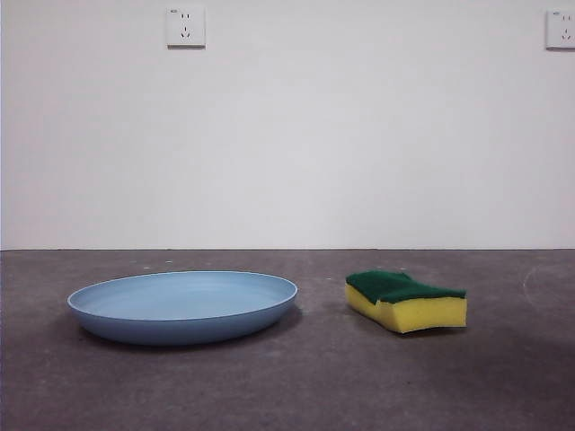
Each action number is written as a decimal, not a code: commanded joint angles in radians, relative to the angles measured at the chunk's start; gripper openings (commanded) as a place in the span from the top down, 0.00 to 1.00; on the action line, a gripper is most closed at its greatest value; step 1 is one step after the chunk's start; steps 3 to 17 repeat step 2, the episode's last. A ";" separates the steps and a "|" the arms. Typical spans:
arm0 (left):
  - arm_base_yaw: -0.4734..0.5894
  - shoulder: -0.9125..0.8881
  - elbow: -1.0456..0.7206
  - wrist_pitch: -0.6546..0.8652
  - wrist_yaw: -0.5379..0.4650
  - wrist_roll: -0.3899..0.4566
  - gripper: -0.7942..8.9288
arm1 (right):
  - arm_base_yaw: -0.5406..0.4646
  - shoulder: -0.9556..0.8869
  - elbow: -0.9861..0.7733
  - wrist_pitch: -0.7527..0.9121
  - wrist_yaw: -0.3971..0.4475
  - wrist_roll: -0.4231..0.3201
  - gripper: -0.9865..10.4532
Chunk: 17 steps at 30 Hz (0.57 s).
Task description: Pick up the plate,pick up the cloth,clean the plate with the cloth
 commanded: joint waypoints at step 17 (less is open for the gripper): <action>0.004 -0.003 -0.013 0.003 0.005 -0.005 0.92 | 0.002 -0.003 -0.011 -0.003 -0.004 0.009 0.91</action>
